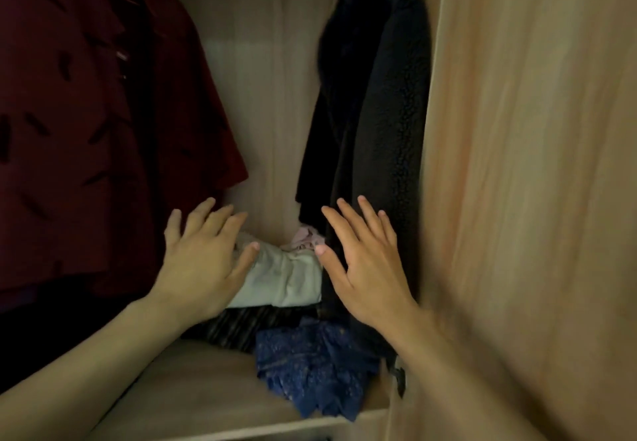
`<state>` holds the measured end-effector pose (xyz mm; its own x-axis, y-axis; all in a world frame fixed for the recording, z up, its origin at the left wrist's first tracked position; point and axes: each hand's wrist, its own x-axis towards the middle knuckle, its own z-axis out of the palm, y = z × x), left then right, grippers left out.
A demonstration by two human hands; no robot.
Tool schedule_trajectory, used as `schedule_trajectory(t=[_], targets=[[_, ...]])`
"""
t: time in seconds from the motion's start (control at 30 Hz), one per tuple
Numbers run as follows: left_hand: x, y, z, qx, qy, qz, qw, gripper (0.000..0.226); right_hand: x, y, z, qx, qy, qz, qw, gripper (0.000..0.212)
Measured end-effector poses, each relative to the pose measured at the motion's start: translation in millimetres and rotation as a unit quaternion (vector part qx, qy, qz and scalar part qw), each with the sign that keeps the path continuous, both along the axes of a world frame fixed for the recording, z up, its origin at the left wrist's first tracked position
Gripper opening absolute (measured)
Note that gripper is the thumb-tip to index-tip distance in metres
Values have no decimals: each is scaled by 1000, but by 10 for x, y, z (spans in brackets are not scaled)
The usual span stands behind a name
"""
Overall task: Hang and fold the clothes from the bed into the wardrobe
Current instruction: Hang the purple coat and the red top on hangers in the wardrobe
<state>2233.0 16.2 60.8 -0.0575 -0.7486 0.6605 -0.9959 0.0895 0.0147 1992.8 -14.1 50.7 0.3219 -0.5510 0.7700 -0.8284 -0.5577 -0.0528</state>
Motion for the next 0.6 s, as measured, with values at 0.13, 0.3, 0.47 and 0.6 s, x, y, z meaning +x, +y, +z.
schedule_trajectory(t=[0.13, 0.3, 0.47, 0.6], targets=[[-187, 286, -163, 40, 12, -14, 999, 61, -32, 337, -239, 31, 3, 0, 1000, 62], [-385, 542, -291, 40, 37, -76, 996, 66, -213, 751, -339, 46, 37, -43, 997, 65], [-533, 790, -452, 55, 68, -165, 982, 67, -412, 1154, -438, 69, 95, -114, 987, 63], [-546, 946, -669, 85, 80, -234, 965, 64, -402, 1542, -555, 110, 77, -163, 977, 62]])
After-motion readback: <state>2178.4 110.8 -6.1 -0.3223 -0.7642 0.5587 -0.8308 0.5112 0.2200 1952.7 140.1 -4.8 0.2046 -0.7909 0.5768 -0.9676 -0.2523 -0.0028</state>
